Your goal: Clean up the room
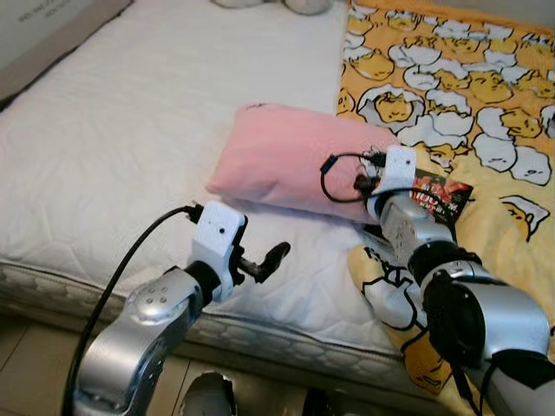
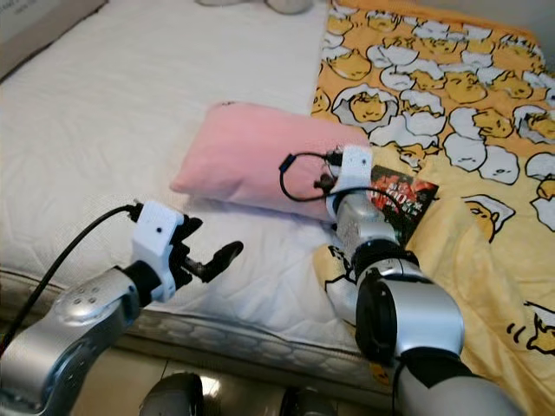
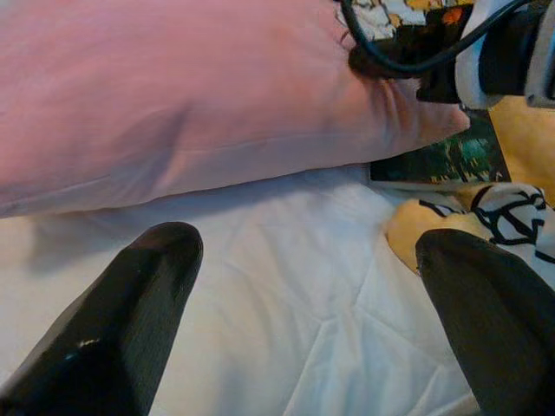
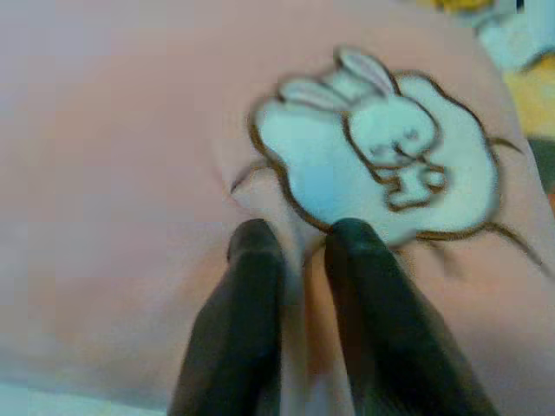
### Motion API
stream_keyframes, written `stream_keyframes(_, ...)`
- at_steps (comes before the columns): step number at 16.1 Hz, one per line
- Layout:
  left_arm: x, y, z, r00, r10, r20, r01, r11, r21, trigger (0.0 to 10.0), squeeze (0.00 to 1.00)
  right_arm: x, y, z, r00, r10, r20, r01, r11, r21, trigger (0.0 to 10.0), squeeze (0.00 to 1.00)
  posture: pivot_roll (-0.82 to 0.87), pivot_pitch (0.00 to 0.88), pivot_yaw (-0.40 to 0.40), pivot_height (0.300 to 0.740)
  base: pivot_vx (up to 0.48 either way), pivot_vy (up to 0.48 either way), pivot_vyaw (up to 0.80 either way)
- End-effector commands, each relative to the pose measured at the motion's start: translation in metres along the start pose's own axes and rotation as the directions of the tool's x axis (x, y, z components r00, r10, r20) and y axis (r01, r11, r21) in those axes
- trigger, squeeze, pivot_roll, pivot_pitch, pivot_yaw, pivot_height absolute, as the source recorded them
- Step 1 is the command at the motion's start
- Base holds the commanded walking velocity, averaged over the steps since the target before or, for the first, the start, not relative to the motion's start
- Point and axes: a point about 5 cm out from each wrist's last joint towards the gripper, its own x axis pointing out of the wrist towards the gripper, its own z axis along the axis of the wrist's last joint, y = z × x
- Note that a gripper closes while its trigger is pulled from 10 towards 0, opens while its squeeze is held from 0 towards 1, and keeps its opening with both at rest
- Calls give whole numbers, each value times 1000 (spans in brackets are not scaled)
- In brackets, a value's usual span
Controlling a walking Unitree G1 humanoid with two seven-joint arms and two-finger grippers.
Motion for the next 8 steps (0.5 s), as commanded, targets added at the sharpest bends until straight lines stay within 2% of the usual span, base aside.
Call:
stream_keyframes(1, 6, -2, 0, 1000, -18, 9, 18, 1000, 9, 10000, 0, 1, -3, 20, 997, 11, 73, -12, 1000, 15, 0, 0, 230, 14, -79, 740, 0, 0, 0)
stream_keyframes(6, 21, 3, 2, 999, -25, 43, 25, 1000, 12, 10000, 0, -2, 8, 42, 968, 135, 211, -139, 990, 3, 0, 0, 164, 0, -71, 740, 0, 0, 0)
stream_keyframes(8, 25, 5, 2, 998, -30, 52, 29, 1000, 12, 10000, 0, -7, 13, 38, 953, 190, 237, -193, 981, -8, 0, 0, 141, 0, -69, 740, 0, 0, 0)
